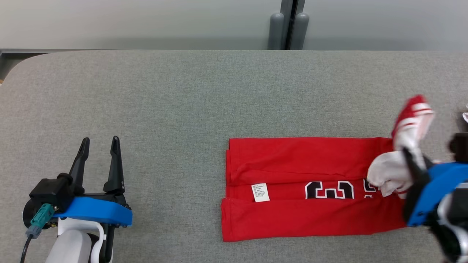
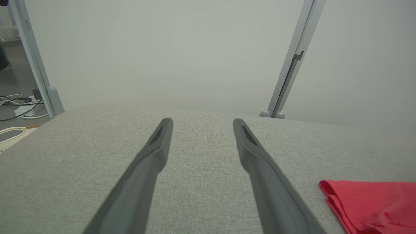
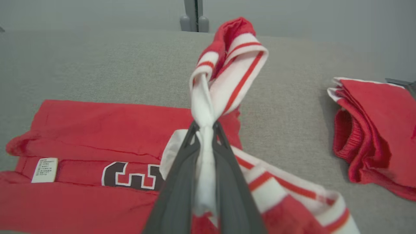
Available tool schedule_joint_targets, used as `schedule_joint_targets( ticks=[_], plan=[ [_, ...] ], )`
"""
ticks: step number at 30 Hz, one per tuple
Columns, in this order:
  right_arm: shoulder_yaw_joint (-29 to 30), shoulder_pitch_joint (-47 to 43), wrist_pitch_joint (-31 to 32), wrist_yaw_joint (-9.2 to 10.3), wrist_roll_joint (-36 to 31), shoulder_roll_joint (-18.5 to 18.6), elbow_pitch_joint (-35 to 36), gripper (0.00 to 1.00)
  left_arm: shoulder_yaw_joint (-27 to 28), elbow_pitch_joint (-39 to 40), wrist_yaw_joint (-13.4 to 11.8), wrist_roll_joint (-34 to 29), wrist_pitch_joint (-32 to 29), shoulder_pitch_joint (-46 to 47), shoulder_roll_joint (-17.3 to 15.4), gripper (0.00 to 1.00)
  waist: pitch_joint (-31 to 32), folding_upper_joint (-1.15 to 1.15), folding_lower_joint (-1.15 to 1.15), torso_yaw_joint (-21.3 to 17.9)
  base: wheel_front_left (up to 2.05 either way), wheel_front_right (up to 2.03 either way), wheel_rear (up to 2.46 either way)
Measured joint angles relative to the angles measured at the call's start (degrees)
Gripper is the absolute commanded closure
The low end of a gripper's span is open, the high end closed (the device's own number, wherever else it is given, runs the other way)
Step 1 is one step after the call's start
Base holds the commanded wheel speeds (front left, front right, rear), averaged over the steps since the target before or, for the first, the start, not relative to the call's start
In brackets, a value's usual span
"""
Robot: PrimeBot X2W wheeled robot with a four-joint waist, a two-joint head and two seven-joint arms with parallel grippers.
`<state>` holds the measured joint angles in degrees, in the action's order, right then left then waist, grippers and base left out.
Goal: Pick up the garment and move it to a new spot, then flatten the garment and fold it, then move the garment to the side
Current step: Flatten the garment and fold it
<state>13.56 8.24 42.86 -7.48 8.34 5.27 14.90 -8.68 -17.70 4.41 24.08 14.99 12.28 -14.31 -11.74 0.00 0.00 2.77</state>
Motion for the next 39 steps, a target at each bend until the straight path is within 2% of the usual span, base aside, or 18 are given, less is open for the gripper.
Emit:
schedule_joint_targets(
  ticks=[5, 12, 18, 25, 26, 27, 31, 34, 39],
  plan=[
    [-12.14, 0.08, -0.35, 0.0, 1.98, -1.7, -2.18, 1.0, 0.22, 0.31, 0.1, -0.25, 0.0, -0.02, -0.07, 0.0, 0.03, 0.0, 0.0, 0.46, 0.0, 0.0, 0.0],
    [-25.18, 6.06, -4.24, -0.01, 6.44, -2.33, -12.19, 1.0, -0.1, 0.41, 0.18, -0.42, 0.0, 0.14, 0.03, 0.0, -0.3, 0.0, 0.0, 1.07, 0.0, 0.0, 0.0],
    [-31.88, 12.43, -8.57, 0.0, 10.22, -2.4, -23.16, 1.0, -1.07, -0.41, 0.7, -0.4, 0.0, 0.93, 0.04, 0.0, -0.28, 0.0, 0.0, 2.24, 0.0, 0.0, 0.0],
    [-35.0, 16.19, -12.3, 0.0, 10.54, -2.4, -32.37, 1.0, -1.49, -1.04, 1.02, -0.41, 0.0, 1.05, 0.02, 0.0, 0.04, 0.0, 0.0, 3.48, 0.0, 0.0, 0.0],
    [-35.27, 16.34, -12.81, 0.0, 10.92, -2.41, -33.22, 0.53, -1.49, -1.05, 1.03, -0.4, 0.0, 1.05, 0.03, 0.0, 0.14, 0.0, 0.0, 3.56, 0.0, 0.0, 0.0],
    [-35.37, 16.5, -13.32, 0.0, 11.63, -2.4, -33.89, 0.0, -1.47, -1.05, 1.02, -0.41, 0.0, 1.04, 0.03, 0.0, 0.22, 0.0, 0.0, 3.6, 0.0, 0.0, 0.0],
    [-36.88, 17.33, -15.64, 0.0, 16.95, -2.38, -33.68, 0.0, -1.27, -0.99, 1.03, -0.41, 0.0, 0.73, 0.02, 0.0, 0.61, 0.0, 0.0, 3.43, 0.0, 0.0, 0.0],
    [-38.89, 17.64, -17.31, 0.0, 21.19, -2.41, -30.87, 0.0, -0.78, -0.7, 1.01, -0.45, 0.0, 0.32, -0.09, 0.0, 0.9, 0.0, 0.0, 2.87, 0.0, 0.0, 0.0],
    [-36.53, 18.13, -19.83, 0.0, 21.86, -2.45, -24.35, 0.0, -0.07, -0.57, 0.82, -0.44, 0.0, -0.29, -0.64, 0.0, 1.65, 0.0, 0.0, 1.75, 0.0, 0.0, 0.0]
  ],
)
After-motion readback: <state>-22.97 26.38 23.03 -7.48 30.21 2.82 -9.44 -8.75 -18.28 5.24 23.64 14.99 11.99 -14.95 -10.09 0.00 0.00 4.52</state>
